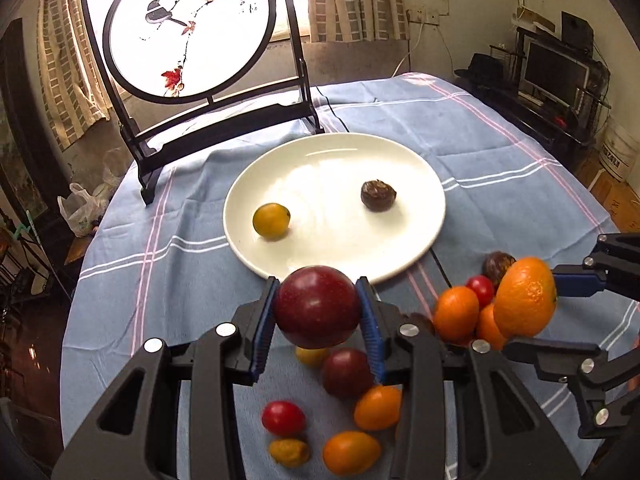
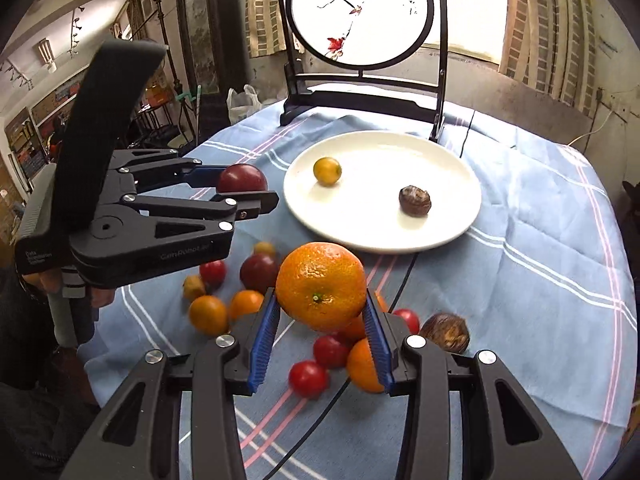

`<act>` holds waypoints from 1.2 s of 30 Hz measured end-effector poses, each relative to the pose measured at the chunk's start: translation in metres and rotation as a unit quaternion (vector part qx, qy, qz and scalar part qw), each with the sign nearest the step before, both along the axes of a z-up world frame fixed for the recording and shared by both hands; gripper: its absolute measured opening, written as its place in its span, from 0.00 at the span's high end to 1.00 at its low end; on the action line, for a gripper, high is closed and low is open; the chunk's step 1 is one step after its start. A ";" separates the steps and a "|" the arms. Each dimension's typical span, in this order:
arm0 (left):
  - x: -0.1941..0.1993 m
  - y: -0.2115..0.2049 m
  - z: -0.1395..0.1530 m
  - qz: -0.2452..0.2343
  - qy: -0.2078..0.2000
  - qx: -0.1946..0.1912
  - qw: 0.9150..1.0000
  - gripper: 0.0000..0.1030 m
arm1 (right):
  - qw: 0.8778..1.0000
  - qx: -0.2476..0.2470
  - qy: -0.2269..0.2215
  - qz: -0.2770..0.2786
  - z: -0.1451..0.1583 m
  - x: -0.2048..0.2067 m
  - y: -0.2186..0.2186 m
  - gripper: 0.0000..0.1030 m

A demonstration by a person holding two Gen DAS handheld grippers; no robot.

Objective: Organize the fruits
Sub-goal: 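Lower the orange and the plum onto the white plate and release both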

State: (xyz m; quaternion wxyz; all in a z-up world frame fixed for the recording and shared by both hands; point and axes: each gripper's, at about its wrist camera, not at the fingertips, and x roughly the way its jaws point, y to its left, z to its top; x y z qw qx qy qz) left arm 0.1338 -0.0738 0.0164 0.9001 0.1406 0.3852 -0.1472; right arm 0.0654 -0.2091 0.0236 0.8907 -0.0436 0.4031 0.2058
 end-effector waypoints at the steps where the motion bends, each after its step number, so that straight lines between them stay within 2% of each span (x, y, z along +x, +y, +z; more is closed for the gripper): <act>1: 0.006 -0.002 0.001 0.003 -0.002 0.002 1.000 0.63 | 1.000 0.000 -0.003 -0.003 0.003 0.006 -0.002 0.59; 9: 0.038 -0.015 -0.005 0.007 0.006 0.017 1.000 0.63 | 1.000 -0.006 -0.017 -0.016 0.014 0.051 -0.009 0.59; 20: 0.066 -0.017 -0.016 0.010 0.013 0.031 0.999 0.63 | 1.000 -0.019 -0.005 -0.012 0.005 0.081 -0.005 0.59; 24: 0.080 -0.017 -0.021 0.014 0.021 0.036 0.999 0.63 | 0.999 -0.029 0.004 -0.018 0.002 0.104 -0.004 0.58; 36: 0.098 -0.028 -0.046 -0.005 0.042 0.060 0.997 0.62 | 0.996 -0.052 0.046 -0.057 -0.032 0.193 0.004 0.58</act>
